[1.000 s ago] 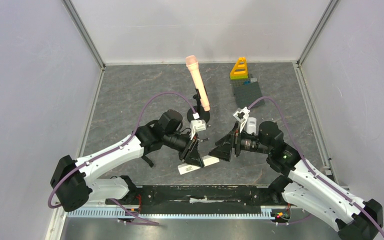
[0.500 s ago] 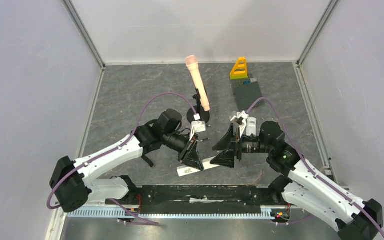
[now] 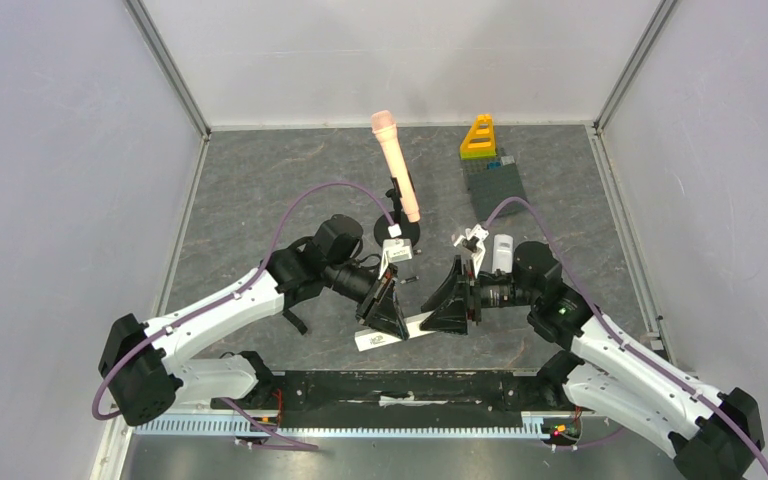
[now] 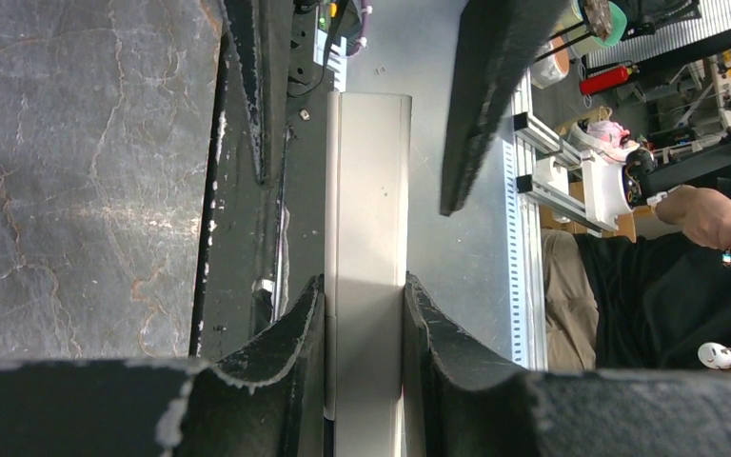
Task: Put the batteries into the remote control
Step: Turn over the remote control.
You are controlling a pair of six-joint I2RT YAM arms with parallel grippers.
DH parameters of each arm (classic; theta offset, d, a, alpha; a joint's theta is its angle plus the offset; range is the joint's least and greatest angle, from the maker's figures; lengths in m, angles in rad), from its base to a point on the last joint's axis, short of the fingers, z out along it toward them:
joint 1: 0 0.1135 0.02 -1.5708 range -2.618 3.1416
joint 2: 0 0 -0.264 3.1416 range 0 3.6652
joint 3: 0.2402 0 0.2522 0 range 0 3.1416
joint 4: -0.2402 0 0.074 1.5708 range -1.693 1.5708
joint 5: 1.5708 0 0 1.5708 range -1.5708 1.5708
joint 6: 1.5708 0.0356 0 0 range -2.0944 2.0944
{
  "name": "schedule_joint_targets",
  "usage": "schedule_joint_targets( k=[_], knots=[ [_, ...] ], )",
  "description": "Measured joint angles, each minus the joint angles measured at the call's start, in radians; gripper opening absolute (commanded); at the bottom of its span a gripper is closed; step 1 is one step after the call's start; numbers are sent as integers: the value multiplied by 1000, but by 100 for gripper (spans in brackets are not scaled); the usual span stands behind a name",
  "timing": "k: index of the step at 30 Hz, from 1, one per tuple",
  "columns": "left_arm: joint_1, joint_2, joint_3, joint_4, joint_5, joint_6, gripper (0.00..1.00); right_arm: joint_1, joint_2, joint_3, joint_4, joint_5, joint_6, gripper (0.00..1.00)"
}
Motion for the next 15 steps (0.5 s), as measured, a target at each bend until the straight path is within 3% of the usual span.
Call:
schedule_joint_targets(
  k=[7,11,12,15],
  knots=[
    [0,-4,7,3,12,0,2,1,16,0,-1,0,2,52],
    [0,-11,7,4,13,0,4,3,18,0,0,-5,5,32],
    [0,-12,7,4,10,0,11,5,18,0,4,-8,8,25],
    [0,-13,7,4,11,0,50,7,18,0,13,-19,23,9]
  ],
)
